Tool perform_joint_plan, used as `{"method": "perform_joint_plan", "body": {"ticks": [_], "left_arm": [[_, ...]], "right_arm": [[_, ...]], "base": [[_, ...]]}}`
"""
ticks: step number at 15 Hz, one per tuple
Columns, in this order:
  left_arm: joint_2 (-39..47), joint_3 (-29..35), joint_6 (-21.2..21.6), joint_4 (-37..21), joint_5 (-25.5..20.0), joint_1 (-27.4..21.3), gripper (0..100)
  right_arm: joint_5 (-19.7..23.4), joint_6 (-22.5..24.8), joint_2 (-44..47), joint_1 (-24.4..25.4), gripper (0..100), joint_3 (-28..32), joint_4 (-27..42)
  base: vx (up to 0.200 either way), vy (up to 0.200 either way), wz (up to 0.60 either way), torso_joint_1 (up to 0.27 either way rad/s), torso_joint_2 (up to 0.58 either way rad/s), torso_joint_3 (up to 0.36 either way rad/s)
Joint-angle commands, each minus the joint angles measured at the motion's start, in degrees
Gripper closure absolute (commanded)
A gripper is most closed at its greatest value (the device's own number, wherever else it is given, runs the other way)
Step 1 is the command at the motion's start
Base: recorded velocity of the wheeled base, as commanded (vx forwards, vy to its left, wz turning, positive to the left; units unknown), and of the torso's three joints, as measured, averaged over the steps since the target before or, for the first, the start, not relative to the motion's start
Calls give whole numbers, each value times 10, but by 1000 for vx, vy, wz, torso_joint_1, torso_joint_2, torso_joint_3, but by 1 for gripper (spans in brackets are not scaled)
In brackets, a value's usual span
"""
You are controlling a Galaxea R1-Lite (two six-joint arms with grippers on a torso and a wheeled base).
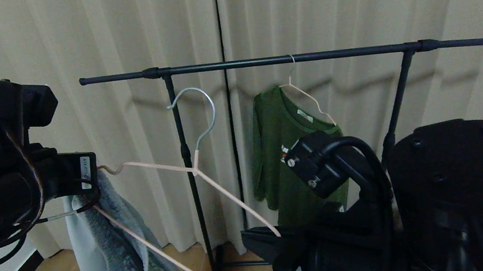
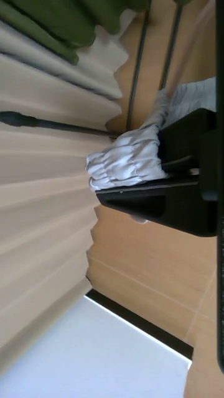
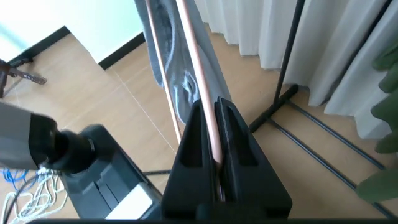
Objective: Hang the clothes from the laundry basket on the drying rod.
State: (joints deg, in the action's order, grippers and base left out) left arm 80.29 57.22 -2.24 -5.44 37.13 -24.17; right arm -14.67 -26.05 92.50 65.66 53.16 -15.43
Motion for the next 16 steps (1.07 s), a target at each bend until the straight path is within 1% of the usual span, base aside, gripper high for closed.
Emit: {"method": "perform_joint_plan", "body": {"ticks": [1, 3, 5, 7, 9, 10, 12, 14, 15, 16], "left_arm": [[-7, 1, 0, 0, 0, -4, 100], [-17, 1, -1, -1, 0, -12, 100], [-29, 1, -1, -8, 0, -15, 100], [-48, 1, -6, -25, 0, -32, 100], [-67, 0, -12, -26, 0, -70, 100], [-72, 0, -12, -26, 0, -77, 100], [-98, 1, -9, -40, 0, -139, 100], [-103, 1, -10, -40, -4, -174, 100], [-110, 0, -10, -38, -22, -205, 100], [-116, -1, -10, -40, -55, -223, 100]], "right_arm": [[0, -1, 13, 0, 100, 9, 0], [-2, 1, 37, 0, 100, 13, -38], [-3, 2, 63, 0, 100, 19, -57], [-3, 2, 92, 0, 100, 38, -57], [-3, 1, 121, -1, 100, 63, -57], [-3, 1, 124, -1, 100, 67, -57], [-3, 1, 138, -4, 100, 80, -57], [-4, 1, 137, -5, 100, 79, -57], [-4, 1, 136, -11, 100, 77, -57], [-4, 1, 134, -13, 100, 75, -57]], "base": [[0, 0, 0, 0, 0, 0], [0, 0, 0, 0, 0, 0], [0, 0, 0, 0, 0, 0], [0, 0, 0, 0, 0, 0], [0, 0, 0, 0, 0, 0], [0, 0, 0, 0, 0, 0], [0, 0, 0, 0, 0, 0], [0, 0, 0, 0, 0, 0], [0, 0, 0, 0, 0, 0], [0, 0, 0, 0, 0, 0]]}}
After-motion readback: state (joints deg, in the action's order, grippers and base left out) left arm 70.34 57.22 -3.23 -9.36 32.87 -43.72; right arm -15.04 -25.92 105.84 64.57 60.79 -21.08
